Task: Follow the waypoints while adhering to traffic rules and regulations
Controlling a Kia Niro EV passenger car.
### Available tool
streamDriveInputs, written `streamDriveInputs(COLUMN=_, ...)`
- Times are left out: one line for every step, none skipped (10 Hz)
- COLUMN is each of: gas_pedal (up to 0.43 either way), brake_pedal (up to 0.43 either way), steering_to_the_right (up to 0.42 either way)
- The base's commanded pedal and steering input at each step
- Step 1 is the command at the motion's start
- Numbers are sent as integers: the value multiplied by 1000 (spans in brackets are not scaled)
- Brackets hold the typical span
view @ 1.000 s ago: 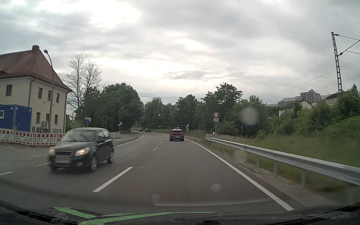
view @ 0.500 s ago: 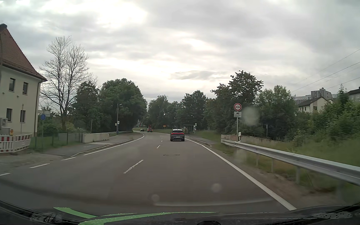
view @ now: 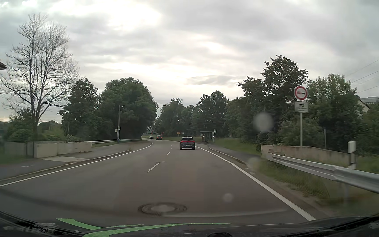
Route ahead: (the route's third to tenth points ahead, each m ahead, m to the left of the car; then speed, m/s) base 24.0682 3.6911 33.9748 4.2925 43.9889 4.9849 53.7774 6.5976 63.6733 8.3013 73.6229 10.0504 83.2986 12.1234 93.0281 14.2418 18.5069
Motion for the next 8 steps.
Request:
streamDriveInputs(gas_pedal=0, brake_pedal=134, steering_to_the_right=-14)
streamDriveInputs(gas_pedal=0, brake_pedal=165, steering_to_the_right=-13)
streamDriveInputs(gas_pedal=0, brake_pedal=183, steering_to_the_right=-12)
streamDriveInputs(gas_pedal=0, brake_pedal=207, steering_to_the_right=-11)
streamDriveInputs(gas_pedal=0, brake_pedal=213, steering_to_the_right=-11)
streamDriveInputs(gas_pedal=0, brake_pedal=213, steering_to_the_right=-11)
streamDriveInputs(gas_pedal=0, brake_pedal=213, steering_to_the_right=-11)
streamDriveInputs(gas_pedal=0, brake_pedal=213, steering_to_the_right=-11)
